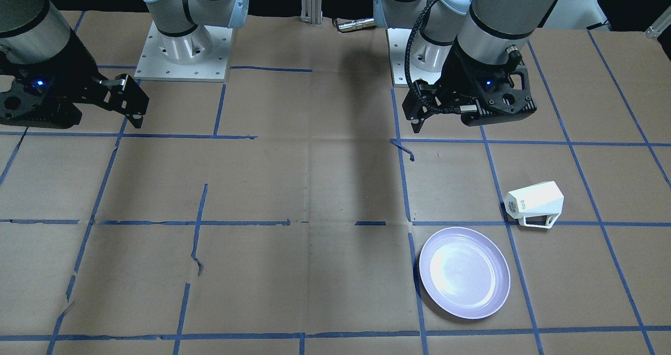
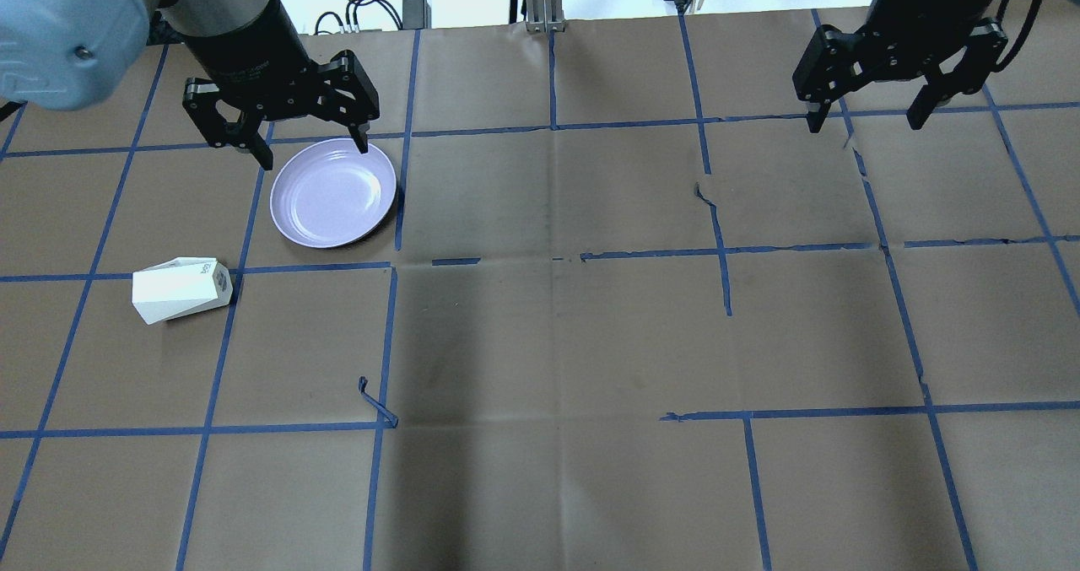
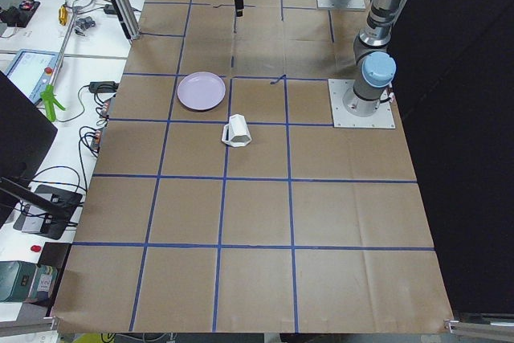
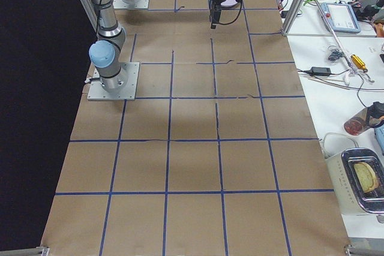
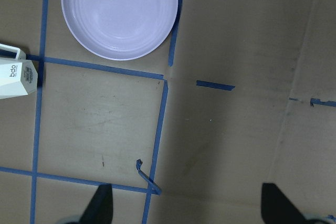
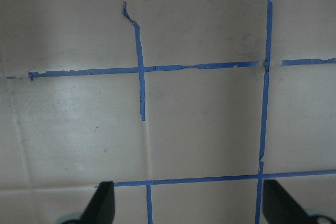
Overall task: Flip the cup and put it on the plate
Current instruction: 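Move the left gripper away from the plate toward the white mug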
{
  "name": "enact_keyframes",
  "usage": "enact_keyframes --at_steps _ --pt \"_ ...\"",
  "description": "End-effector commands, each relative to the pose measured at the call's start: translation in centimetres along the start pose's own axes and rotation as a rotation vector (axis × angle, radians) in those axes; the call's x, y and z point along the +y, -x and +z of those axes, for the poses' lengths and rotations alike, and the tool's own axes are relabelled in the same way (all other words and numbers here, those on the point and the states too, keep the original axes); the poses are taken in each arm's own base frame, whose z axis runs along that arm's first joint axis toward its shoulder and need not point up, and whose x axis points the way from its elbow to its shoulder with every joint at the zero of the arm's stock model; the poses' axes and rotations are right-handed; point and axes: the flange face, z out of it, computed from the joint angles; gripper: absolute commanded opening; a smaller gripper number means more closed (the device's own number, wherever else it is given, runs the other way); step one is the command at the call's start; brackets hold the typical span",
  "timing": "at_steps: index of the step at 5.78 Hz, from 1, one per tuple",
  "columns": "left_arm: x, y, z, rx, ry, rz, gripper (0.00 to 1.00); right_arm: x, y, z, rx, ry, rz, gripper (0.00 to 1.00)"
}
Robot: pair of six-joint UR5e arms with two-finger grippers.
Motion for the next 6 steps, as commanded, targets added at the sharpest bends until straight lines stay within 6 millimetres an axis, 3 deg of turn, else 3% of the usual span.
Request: enact_keyframes --at_steps 1,2,3,4,5,6 --pt "0.1 0.1 -0.1 -0.009 -0.004 0.003 0.99 0.0 0.0 0.0 0.000 0.000 0.000 1.00" --pt "0.1 0.1 0.0 -0.009 0.004 0.012 0.99 0.0 0.0 0.0 0.000 0.000 0.000 1.00" --pt "-0.6 1.8 -0.2 -0.010 -0.002 -0.006 0.99 0.0 0.0 0.0 0.000 0.000 0.000 1.00" --pt "-2.1 5.5 -0.4 -0.007 -0.006 0.062 0.99 0.0 0.0 0.0 0.000 0.000 0.000 1.00" --pt "-4.1 11.9 -0.8 -0.002 -0.011 0.055 0.99 0.0 0.0 0.0 0.000 0.000 0.000 1.00" --pt "-5.4 19.6 -0.7 0.002 -0.008 0.074 0.99 0.0 0.0 0.0 0.000 0.000 0.000 1.00"
